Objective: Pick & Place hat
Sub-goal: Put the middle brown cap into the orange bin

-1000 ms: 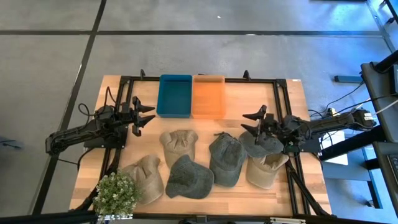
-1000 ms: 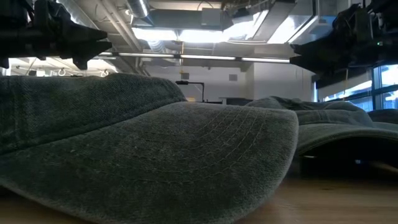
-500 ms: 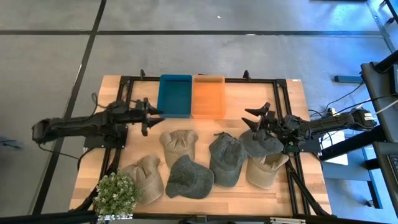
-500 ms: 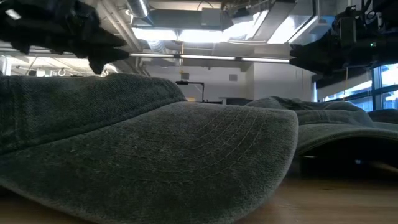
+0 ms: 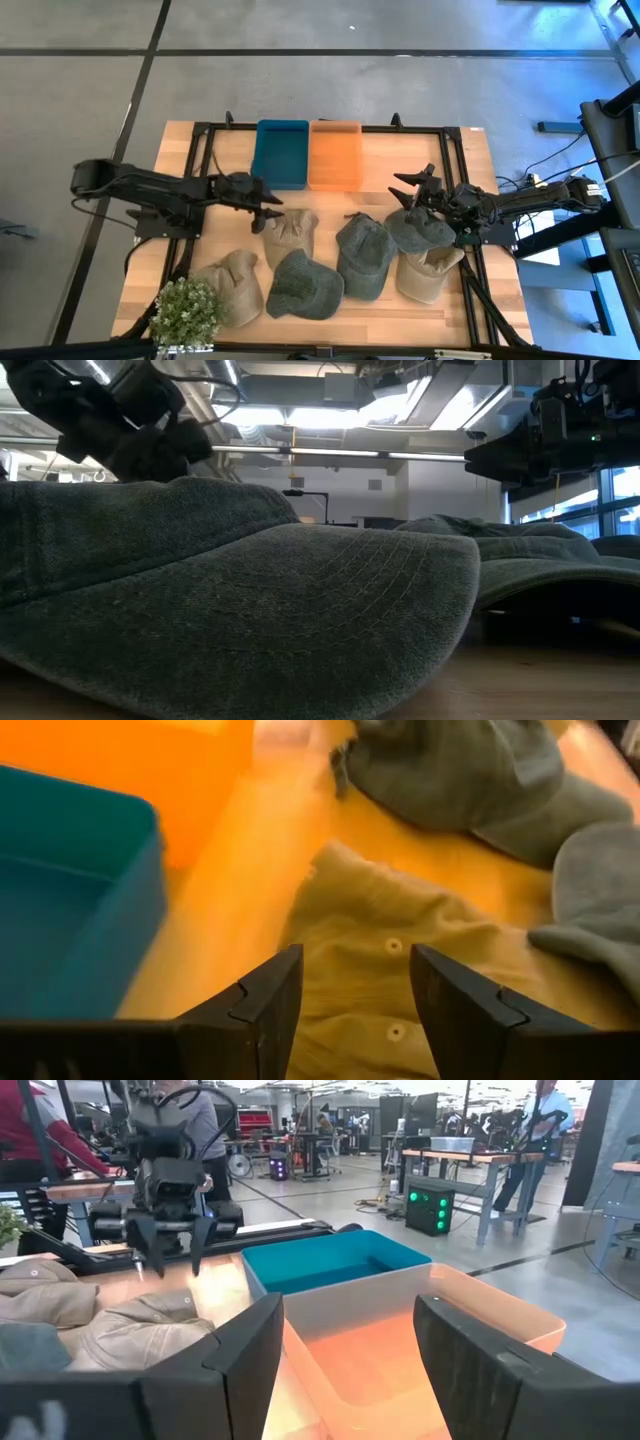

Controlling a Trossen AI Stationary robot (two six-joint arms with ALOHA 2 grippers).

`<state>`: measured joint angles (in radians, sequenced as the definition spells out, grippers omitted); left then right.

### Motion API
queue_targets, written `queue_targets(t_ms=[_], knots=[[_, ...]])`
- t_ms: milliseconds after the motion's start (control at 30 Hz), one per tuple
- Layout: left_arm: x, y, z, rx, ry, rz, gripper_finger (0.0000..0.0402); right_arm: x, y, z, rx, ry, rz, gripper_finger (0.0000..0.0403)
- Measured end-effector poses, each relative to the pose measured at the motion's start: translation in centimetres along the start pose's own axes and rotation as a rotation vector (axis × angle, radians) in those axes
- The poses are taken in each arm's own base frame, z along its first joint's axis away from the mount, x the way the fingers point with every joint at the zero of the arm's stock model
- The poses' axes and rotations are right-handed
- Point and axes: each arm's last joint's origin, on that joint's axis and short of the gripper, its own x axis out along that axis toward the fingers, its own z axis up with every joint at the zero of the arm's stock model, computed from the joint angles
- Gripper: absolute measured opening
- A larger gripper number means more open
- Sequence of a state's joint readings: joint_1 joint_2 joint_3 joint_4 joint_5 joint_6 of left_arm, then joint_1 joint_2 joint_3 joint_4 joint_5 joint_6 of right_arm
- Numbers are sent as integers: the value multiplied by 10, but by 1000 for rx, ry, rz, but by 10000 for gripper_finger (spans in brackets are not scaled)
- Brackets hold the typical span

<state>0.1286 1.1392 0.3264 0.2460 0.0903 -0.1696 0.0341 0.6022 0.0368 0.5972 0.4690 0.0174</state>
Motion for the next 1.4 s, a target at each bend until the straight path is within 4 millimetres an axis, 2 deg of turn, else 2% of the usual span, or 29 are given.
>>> queue_targets(t_ms=[200,333,467,867,1033,1333,1400], knots=[[22,-8,-7,82,-13,73,180,0,0,0,-7,0,0,226],[33,-6,-16,87,55,157,180,0,0,0,-7,0,0,226],[42,-4,-22,73,109,160,180,0,0,0,-7,0,0,226],[57,0,-36,64,191,187,174,0,0,0,-3,0,1,226],[56,-1,-36,55,188,173,138,0,0,0,-1,0,0,226],[60,-3,-26,129,178,159,32,0,0,0,4,-1,8,226],[62,-4,-22,156,172,156,24,0,2,1,1,-2,51,226]])
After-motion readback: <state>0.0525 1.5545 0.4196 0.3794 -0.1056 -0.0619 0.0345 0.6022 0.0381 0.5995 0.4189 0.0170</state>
